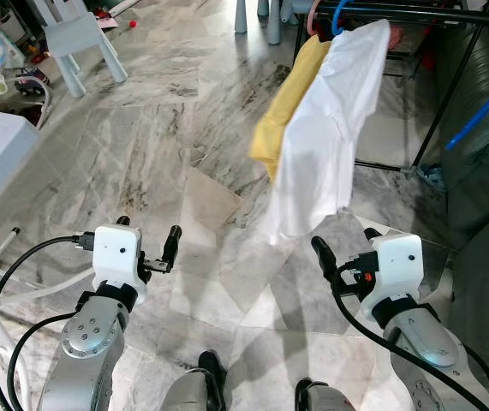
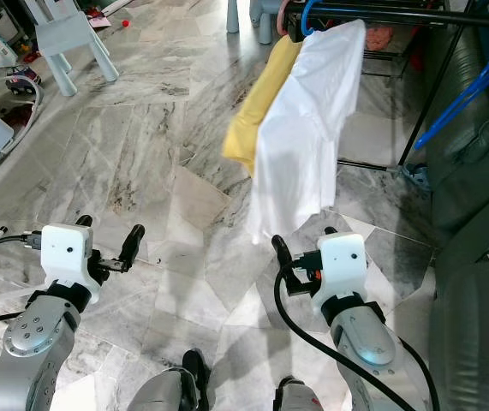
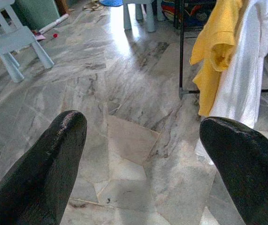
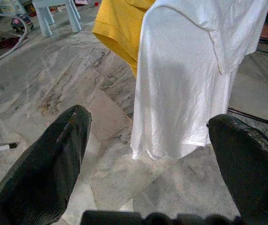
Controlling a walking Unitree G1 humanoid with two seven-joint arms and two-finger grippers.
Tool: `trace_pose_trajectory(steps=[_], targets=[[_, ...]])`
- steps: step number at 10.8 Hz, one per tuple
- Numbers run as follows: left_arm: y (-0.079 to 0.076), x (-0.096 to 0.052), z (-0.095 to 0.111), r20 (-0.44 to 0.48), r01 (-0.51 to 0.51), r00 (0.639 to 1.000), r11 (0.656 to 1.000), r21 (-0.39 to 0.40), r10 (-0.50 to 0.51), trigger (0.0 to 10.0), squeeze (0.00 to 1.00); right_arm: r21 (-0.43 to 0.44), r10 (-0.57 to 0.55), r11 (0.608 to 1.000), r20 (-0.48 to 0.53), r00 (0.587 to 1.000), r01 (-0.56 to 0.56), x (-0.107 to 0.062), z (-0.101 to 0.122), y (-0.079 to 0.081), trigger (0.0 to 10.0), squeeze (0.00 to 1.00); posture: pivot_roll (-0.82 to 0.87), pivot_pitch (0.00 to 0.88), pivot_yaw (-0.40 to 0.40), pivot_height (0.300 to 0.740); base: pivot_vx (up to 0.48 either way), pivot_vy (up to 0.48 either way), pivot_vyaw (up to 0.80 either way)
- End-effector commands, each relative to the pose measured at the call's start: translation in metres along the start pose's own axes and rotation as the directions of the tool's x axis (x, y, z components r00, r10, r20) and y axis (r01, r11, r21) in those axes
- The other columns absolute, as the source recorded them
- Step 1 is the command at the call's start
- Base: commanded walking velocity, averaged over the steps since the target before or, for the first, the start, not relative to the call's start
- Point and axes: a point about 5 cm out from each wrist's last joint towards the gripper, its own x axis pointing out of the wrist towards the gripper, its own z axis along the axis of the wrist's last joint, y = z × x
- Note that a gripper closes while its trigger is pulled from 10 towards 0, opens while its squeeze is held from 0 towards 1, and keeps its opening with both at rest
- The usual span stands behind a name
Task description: Hang hanger
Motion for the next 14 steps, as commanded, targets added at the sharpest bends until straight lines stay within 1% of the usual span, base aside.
trace_pose_trajectory(steps=[1,5,6,7,8,9,10,11,12,13,14], targets=[[0.004,-0.004,0.000,-0.007,-0.018,1.000,1.000,0.014,0.018,10.0,0.00,0.004,0.006,1.000,-0.004,1.000,-0.006,-0.003,0.000,0.002,10.0,0.00,-0.12,0.290,0.098,0.740,0.000,0.000,0.00],[0.004,-0.004,0.000,-0.006,-0.024,1.000,1.000,0.007,0.025,10.0,0.00,0.008,0.010,1.000,-0.009,1.000,-0.010,-0.004,-0.003,0.004,10.0,0.00,-0.12,0.279,0.095,0.740,0.000,0.000,0.00],[0.004,-0.004,0.002,0.010,-0.030,1.000,1.000,0.010,0.030,10.0,0.00,0.016,0.006,1.000,-0.015,1.000,-0.005,-0.006,-0.006,0.006,10.0,0.00,-0.11,0.243,0.090,0.740,0.000,0.000,0.00],[0.005,0.000,0.009,0.046,-0.057,0.997,0.998,0.019,0.056,10.0,0.00,0.023,-0.014,1.000,-0.022,1.000,0.014,-0.007,-0.010,0.003,10.0,0.00,-0.10,0.198,0.076,0.740,0.000,0.000,0.00],[0.008,0.003,0.015,0.071,-0.102,0.992,0.995,0.011,0.101,10.0,0.00,0.017,-0.036,0.999,-0.020,0.999,0.036,-0.008,-0.010,-0.003,10.0,0.00,-0.10,0.163,0.060,0.740,0.000,0.000,0.00],[0.009,0.002,0.015,0.076,-0.117,0.990,0.993,0.012,0.116,10.0,0.00,0.006,-0.036,0.999,-0.006,0.999,0.036,-0.008,-0.006,-0.005,10.0,0.00,-0.10,0.154,0.052,0.740,0.000,0.000,0.00],[0.010,-0.003,0.010,0.063,-0.132,0.989,0.991,0.013,0.131,10.0,0.00,-0.059,0.001,0.998,0.014,1.000,0.000,-0.007,-0.002,-0.007,10.0,0.00,-0.09,0.138,0.034,0.740,0.000,0.000,0.00],[0.010,-0.008,0.005,0.054,-0.142,0.989,0.990,0.020,0.141,10.0,0.00,-0.093,0.020,0.996,0.019,1.000,-0.018,-0.005,-0.002,-0.009,10.0,0.00,-0.09,0.133,0.024,0.740,0.000,0.000,0.00],[0.007,-0.008,0.002,0.055,-0.164,0.985,0.987,0.004,0.163,10.0,0.00,-0.099,0.036,0.995,0.032,0.999,-0.033,0.004,0.001,-0.008,10.0,0.00,-0.08,0.113,0.001,0.740,0.000,0.000,0.00],[0.003,-0.005,0.002,0.065,-0.166,0.984,0.986,-0.010,0.167,10.0,0.00,-0.106,0.043,0.994,0.052,0.998,-0.038,0.011,0.005,-0.006,10.0,0.00,-0.09,0.099,-0.004,0.740,0.000,0.000,0.00],[-0.003,0.000,0.002,0.078,-0.144,0.986,0.989,-0.018,0.145,10.0,0.00,-0.090,0.011,0.996,0.063,0.998,-0.005,0.015,0.004,-0.007,10.0,0.00,-0.09,0.072,-0.008,0.740,0.000,0.000,0.00]])
